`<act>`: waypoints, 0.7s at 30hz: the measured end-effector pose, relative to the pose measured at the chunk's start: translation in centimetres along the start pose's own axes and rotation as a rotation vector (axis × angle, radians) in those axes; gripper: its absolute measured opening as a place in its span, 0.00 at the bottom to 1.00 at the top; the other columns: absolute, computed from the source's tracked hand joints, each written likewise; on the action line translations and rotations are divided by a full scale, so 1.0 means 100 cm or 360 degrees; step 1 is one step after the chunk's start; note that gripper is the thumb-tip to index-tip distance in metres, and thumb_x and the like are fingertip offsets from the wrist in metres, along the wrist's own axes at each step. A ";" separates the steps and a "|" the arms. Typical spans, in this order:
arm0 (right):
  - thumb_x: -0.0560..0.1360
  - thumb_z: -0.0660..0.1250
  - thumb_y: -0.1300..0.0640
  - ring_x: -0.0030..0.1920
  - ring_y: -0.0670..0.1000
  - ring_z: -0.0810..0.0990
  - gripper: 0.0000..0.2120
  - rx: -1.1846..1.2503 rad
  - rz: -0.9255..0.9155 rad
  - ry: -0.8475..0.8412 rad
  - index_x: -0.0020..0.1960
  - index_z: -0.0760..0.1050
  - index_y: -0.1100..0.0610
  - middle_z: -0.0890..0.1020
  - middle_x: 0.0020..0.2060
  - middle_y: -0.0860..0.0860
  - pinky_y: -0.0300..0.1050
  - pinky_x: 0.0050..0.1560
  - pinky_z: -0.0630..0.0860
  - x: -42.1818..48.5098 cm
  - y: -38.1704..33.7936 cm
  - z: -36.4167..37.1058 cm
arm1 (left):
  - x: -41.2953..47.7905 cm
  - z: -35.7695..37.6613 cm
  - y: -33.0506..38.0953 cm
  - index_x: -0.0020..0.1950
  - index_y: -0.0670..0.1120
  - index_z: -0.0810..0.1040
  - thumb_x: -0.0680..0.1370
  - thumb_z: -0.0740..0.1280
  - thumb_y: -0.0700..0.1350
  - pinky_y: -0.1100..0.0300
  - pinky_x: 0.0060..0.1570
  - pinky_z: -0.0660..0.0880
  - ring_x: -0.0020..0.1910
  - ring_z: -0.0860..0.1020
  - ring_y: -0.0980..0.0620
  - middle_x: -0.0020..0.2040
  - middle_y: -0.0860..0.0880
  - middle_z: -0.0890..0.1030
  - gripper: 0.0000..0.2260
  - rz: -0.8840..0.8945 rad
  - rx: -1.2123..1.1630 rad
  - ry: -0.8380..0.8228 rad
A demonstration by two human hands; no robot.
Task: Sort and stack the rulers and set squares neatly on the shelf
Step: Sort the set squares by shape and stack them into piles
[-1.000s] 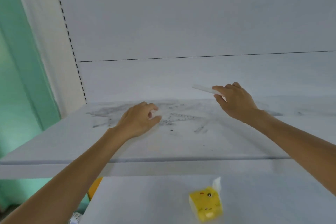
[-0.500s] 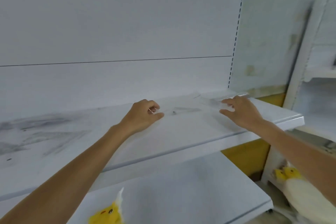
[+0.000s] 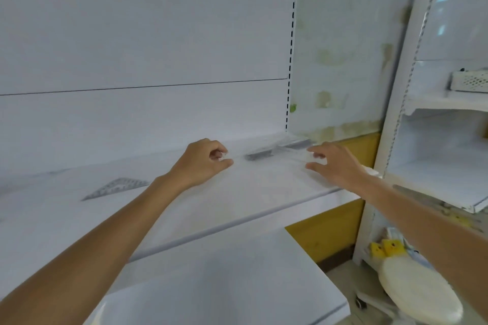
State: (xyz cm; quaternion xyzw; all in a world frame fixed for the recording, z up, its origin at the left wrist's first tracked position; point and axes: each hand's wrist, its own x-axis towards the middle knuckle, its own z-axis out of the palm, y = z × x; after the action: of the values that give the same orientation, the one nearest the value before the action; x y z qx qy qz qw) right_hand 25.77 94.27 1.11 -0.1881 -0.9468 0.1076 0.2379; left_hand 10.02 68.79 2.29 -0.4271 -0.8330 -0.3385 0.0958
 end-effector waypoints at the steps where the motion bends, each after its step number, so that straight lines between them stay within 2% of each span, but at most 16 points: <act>1: 0.74 0.67 0.50 0.57 0.51 0.75 0.21 0.0003 -0.0028 -0.0001 0.65 0.72 0.55 0.79 0.55 0.52 0.45 0.59 0.71 0.004 0.000 0.005 | 0.006 -0.001 -0.001 0.52 0.47 0.79 0.72 0.70 0.49 0.76 0.40 0.65 0.41 0.73 0.64 0.46 0.52 0.76 0.11 -0.0002 0.0010 0.0011; 5: 0.74 0.67 0.51 0.62 0.52 0.71 0.20 -0.0011 -0.0142 -0.0050 0.65 0.73 0.55 0.77 0.58 0.52 0.42 0.60 0.65 0.030 0.002 0.011 | 0.030 -0.004 -0.006 0.50 0.49 0.79 0.72 0.71 0.49 0.76 0.40 0.65 0.41 0.73 0.66 0.45 0.53 0.76 0.09 -0.0044 -0.0007 0.0071; 8: 0.73 0.69 0.53 0.59 0.56 0.72 0.19 0.0018 -0.0185 0.0063 0.62 0.75 0.57 0.78 0.55 0.54 0.45 0.58 0.66 0.055 0.007 0.012 | 0.038 0.006 -0.012 0.50 0.50 0.78 0.72 0.70 0.49 0.77 0.39 0.65 0.42 0.74 0.66 0.44 0.56 0.75 0.09 -0.0066 -0.0030 0.0118; 11: 0.73 0.70 0.54 0.57 0.57 0.72 0.18 0.0014 -0.0218 0.0043 0.61 0.75 0.58 0.78 0.54 0.55 0.47 0.58 0.68 0.078 0.009 0.024 | 0.035 0.014 -0.021 0.51 0.50 0.78 0.72 0.70 0.48 0.75 0.41 0.66 0.43 0.74 0.64 0.44 0.55 0.76 0.09 -0.0102 -0.0024 0.0124; 17: 0.70 0.73 0.53 0.53 0.51 0.74 0.19 0.0245 -0.0416 -0.0130 0.59 0.77 0.55 0.79 0.51 0.51 0.38 0.53 0.66 0.117 0.002 0.046 | 0.024 -0.006 -0.041 0.48 0.51 0.78 0.71 0.72 0.46 0.80 0.40 0.66 0.42 0.75 0.66 0.43 0.56 0.77 0.07 -0.0269 0.0076 0.0260; 21: 0.67 0.75 0.53 0.46 0.43 0.72 0.18 0.0439 -0.0527 -0.0291 0.57 0.79 0.52 0.80 0.48 0.47 0.27 0.43 0.64 0.133 0.005 0.048 | 0.008 -0.009 -0.047 0.47 0.49 0.79 0.71 0.73 0.44 0.72 0.41 0.68 0.42 0.76 0.62 0.43 0.53 0.78 0.07 -0.0491 0.0114 0.0359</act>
State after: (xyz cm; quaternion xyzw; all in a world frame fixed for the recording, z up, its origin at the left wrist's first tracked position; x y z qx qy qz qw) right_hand 12.69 99.57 2.31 0.0147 -0.9587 0.2122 0.1890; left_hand 5.75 66.78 1.04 -0.2499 -0.8841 -0.3650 0.1506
